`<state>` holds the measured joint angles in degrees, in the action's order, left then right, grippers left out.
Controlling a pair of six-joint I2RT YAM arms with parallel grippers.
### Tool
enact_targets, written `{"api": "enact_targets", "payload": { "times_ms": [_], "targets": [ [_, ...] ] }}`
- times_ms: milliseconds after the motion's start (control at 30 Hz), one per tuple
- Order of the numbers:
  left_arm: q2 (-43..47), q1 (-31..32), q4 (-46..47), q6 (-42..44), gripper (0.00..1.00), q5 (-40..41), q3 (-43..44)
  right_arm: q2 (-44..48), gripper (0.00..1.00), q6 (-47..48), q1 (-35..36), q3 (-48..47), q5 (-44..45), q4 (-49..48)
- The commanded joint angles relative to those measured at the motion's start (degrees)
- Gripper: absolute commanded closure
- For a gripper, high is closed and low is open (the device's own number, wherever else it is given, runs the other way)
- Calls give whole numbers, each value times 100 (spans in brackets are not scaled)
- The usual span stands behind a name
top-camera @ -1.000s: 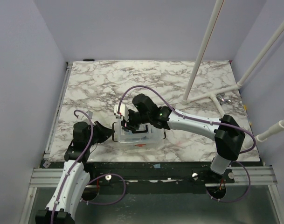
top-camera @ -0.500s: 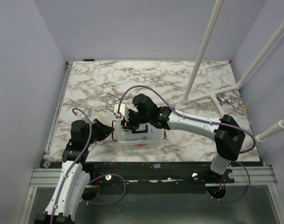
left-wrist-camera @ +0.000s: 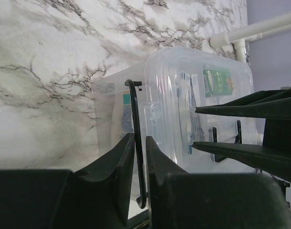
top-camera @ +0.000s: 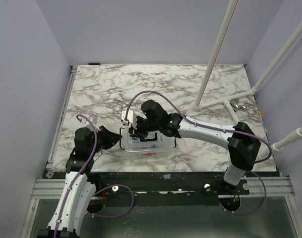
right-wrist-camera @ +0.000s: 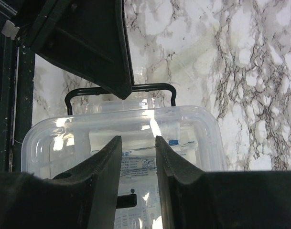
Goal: Organize the medicine kit
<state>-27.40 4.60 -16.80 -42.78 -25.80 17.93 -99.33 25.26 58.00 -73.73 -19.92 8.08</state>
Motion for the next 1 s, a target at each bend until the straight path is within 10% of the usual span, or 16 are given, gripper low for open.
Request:
{"api": "enact_targets", "payload": {
  "times_ms": [0, 967],
  "targets": [
    [128, -1, 59, 77, 81, -125, 171, -368, 64, -12, -36, 351, 390, 871],
    [256, -3, 159, -56, 78, -259, 207, -429, 64, -4, -43, 369, 423, 880]
  ]
}}
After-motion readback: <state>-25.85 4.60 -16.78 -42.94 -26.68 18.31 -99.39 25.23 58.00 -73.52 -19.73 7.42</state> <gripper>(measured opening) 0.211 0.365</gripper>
